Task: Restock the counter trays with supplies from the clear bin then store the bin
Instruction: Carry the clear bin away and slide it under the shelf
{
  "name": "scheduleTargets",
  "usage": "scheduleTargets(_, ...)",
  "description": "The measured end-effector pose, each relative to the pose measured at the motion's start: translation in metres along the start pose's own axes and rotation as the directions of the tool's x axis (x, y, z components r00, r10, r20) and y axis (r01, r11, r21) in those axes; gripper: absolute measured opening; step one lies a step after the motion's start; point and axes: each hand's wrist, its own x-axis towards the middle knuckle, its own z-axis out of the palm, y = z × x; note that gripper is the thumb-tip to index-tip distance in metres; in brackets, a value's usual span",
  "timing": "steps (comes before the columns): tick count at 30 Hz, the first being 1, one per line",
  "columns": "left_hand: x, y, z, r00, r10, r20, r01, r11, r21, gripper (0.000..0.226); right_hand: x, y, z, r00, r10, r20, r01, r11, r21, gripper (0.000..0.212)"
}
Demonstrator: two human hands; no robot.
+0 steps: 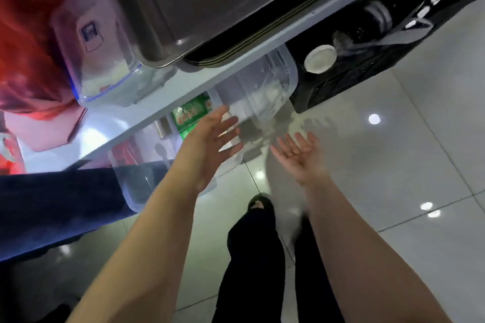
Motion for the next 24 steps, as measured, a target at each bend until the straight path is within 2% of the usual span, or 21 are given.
scheduleTargets(2,0.043,0.008,0.023,0.997,-0.074,0.033,0.075,0.996,-0.043,0.047,0.032,-0.004,-0.004,0.998,0.068,-0.003,-0.068,0.997,0.046,0.038)
scheduleTargets(5,0.094,0.013,0.045,0.993,-0.117,0.022,0.117,0.993,0.005,0.058,0.083,0.0,-0.007,0.992,0.127,-0.013,-0.126,0.991,0.055,0.041)
scheduleTargets(9,0.13,0.016,0.06,0.988,-0.148,0.054,0.143,0.987,0.073,0.075,0.145,0.009,-0.003,0.985,0.171,0.022,-0.167,0.978,-0.122,0.047)
scheduleTargets(12,0.139,0.019,0.074,0.967,-0.185,0.176,0.165,0.979,0.122,0.061,0.182,0.011,0.004,0.982,0.187,-0.033,-0.19,0.973,-0.131,0.036)
scheduleTargets(14,0.143,0.021,0.082,0.961,-0.188,0.205,0.14,0.964,0.225,0.063,0.2,0.015,0.008,0.974,0.227,-0.011,-0.227,0.974,-0.01,0.033)
scheduleTargets(17,0.145,0.018,0.104,0.986,-0.134,0.102,0.072,0.881,0.467,0.112,0.217,0.02,0.012,0.974,0.223,0.036,-0.225,0.971,0.077,0.035)
scheduleTargets(18,0.148,0.015,0.109,0.994,-0.1,0.052,0.06,0.861,0.505,0.116,0.22,0.021,0.013,0.976,0.216,0.037,-0.218,0.973,0.074,0.034)
scheduleTargets(21,0.154,0.009,0.116,0.998,-0.011,-0.066,0.041,0.876,0.48,0.092,0.22,0.02,0.009,0.976,0.208,0.067,-0.211,0.976,0.055,0.012)
scheduleTargets(22,0.153,0.008,0.115,0.998,-0.017,-0.066,0.046,0.876,0.481,0.088,0.216,0.019,0.006,0.978,0.197,0.069,-0.198,0.98,0.017,0.012)
scheduleTargets(24,0.144,0.004,0.1,0.997,-0.018,-0.07,0.051,0.861,0.507,0.067,0.21,0.019,-0.001,0.977,0.19,0.101,-0.188,0.982,-0.03,0.031)
